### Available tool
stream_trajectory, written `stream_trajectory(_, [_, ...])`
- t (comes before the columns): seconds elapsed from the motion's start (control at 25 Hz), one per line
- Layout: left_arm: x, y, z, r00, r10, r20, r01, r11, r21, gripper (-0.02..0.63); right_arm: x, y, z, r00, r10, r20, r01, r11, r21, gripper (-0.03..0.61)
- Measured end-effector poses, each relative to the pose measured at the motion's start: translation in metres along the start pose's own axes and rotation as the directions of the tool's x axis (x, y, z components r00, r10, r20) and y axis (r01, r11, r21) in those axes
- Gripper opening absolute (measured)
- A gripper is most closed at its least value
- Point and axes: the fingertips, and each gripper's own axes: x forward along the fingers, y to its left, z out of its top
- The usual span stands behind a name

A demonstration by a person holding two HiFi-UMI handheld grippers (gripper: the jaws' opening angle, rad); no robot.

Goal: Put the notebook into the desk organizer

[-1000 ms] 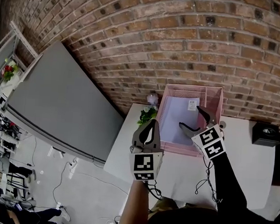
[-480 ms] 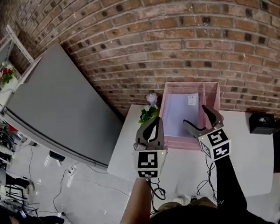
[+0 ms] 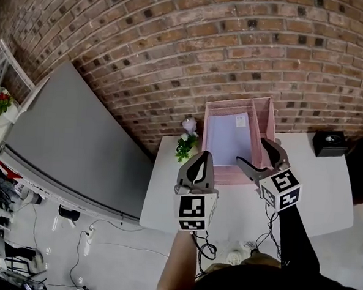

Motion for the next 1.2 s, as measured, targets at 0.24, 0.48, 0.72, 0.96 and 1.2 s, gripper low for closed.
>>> stream_trajectory(0.24, [-0.022,-0.006,-0.001,0.999,-0.033,0.006,0.033,0.999,-0.001,0.008,-0.03,0.019,0.003,0.998,-0.018,0.061,0.017,1.0,0.007,0.382])
stream_trajectory(0.48, [-0.039,-0.009,0.005,0.998,-0.05,0.046,0.05,0.999,-0.005,0.008,-0.049,0.029,0.009,0.992,-0.057,0.109,0.06,0.998,-0.018,0.382])
stream_trajectory(0.72, [-0.047,-0.012,0.005,0.997,-0.059,0.055,0.059,0.998,0.004,0.008,-0.056,0.038,0.014,0.988,-0.072,0.137,0.08,0.996,-0.05,0.365])
stream_trajectory(0.96, [-0.046,-0.011,0.004,0.996,-0.059,0.06,0.059,0.998,-0.003,0.008,-0.06,0.038,0.015,0.984,-0.105,0.145,0.118,0.989,-0.087,0.169])
stream_trajectory(1.2, [-0.044,-0.013,0.004,0.996,-0.066,0.062,0.067,0.998,-0.009,0.009,-0.066,0.036,0.023,0.976,-0.13,0.177,0.15,0.983,-0.106,0.0])
